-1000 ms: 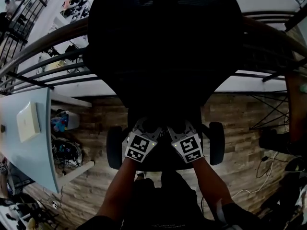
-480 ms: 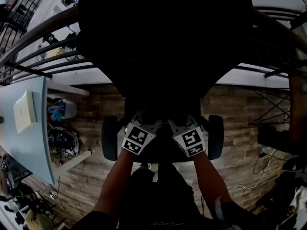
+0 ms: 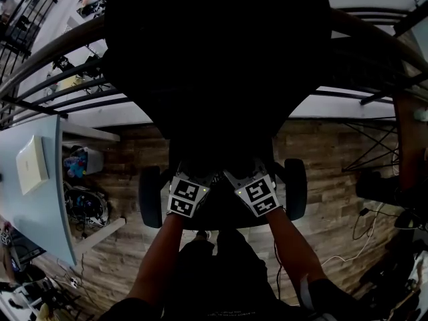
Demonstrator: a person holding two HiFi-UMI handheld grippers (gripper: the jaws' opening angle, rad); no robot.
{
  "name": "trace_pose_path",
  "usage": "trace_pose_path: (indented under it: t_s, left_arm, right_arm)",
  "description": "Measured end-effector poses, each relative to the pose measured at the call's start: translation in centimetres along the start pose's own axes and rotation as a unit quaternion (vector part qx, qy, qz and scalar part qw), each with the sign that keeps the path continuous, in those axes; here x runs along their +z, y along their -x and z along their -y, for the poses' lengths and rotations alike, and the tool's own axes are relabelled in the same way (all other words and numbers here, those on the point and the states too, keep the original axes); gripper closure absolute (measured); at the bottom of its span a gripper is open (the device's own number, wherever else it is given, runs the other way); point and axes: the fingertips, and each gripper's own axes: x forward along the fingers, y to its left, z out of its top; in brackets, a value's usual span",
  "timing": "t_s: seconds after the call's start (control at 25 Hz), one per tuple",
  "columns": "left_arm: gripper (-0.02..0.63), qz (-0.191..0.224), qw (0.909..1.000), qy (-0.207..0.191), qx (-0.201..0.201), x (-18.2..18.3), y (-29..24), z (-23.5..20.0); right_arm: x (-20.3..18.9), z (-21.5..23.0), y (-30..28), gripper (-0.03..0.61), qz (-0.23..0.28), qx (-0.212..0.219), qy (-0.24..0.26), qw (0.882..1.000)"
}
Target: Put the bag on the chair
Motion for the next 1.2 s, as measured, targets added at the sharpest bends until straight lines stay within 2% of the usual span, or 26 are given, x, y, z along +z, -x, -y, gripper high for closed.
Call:
trace_pose_path:
  t_s: [0.24,0.44,0.52,0.68,0.88,1.0,1.08,1.16,1.2]
  left_arm:
    - [0.364,-0.002,0.9999,0.015,0.0,-0.8,1.7,-0.6]
    - [0.359,0.011,0.9998,0.005,-0.014,0.3,3.5,-0.3]
    - [0.359,0.007,0.9996,0.002,-0.027,0.5,4.4,0.6]
    - [0.359,0.012,0.9989,-0.028,-0.036,1.7,5.3,2.0]
    - [0.362,0.031,0.9979,-0.036,-0.043,4.0,6.8,3.2]
    - [0.384,0.048,0.9972,-0.026,-0.051,5.3,7.9,3.8]
    - [0.44,0.058,0.9971,-0.019,-0.045,6.3,8.7,3.8]
    - [0.536,0.069,0.9969,-0.02,-0.033,7.3,9.7,3.4]
    - [0.546,0.074,0.9966,-0.021,-0.029,7.8,10.2,3.4]
  right_arm:
    - [-0.5,-0.1,0.5,0.297,-0.017,-0.023,0.005,1.0]
    - [-1.8,0.8,1.8,0.288,-0.048,-0.07,0.035,0.996]
    - [-1.7,1.0,3.0,0.288,-0.05,-0.087,0.027,0.995]
    - [0.8,1.3,6.1,0.288,-0.015,-0.122,0.014,0.992]
    - [4.3,0.5,8.1,0.292,0.029,-0.14,0.029,0.989]
    - [6.1,-0.7,8.6,0.353,0.044,-0.142,0.043,0.988]
    - [7.7,-1.2,9.0,0.386,0.058,-0.144,0.05,0.987]
    - [9.4,-1.6,9.5,0.437,0.075,-0.152,0.057,0.984]
    - [10.2,-1.9,9.8,0.486,0.084,-0.158,0.063,0.982]
